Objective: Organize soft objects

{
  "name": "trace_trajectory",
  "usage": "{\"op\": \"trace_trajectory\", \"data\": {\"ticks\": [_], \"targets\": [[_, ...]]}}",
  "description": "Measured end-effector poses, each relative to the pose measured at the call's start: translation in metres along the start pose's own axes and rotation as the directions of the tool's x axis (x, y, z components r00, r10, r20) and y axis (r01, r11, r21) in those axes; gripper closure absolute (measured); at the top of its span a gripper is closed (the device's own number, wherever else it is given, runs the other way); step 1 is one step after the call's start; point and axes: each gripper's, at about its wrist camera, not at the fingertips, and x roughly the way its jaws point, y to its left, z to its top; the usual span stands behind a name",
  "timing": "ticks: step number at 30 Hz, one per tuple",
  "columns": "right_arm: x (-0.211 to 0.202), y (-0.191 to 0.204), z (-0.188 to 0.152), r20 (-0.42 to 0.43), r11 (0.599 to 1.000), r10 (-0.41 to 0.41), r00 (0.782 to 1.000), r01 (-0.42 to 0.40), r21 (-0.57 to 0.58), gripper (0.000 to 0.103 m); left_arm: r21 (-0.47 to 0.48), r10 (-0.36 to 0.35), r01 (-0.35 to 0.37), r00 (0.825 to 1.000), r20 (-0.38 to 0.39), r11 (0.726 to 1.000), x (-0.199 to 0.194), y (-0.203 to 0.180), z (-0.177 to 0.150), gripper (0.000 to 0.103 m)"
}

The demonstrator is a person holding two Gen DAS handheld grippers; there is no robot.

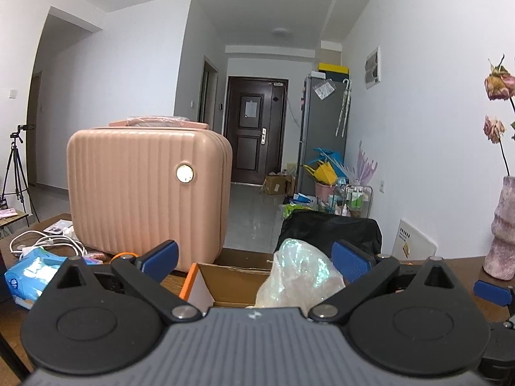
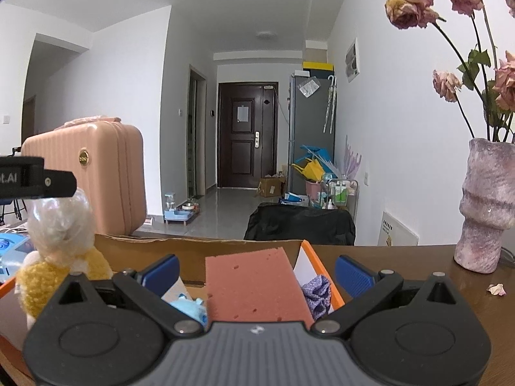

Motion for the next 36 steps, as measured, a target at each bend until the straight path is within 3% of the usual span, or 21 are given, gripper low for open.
{"op": "trace_trajectory", "data": {"ticks": [16,36], "targets": [[-0.040,-0.004,-0.006,0.041,1.000,-0.015,0.999,0.014,0.025,0.000,-0.017,0.025,-0.025,0.999,0.029,1.000,-0.039,0.010,-0.003,0.000],[-0.086,-0.005,-0.019,0.048,0.999,-0.022,0.999,0.020,0.032,0.000,-0.021,0.045,-0.045,0.999,-0.005,0.999,-0.076,0.027,-0.016,0.000]]}}
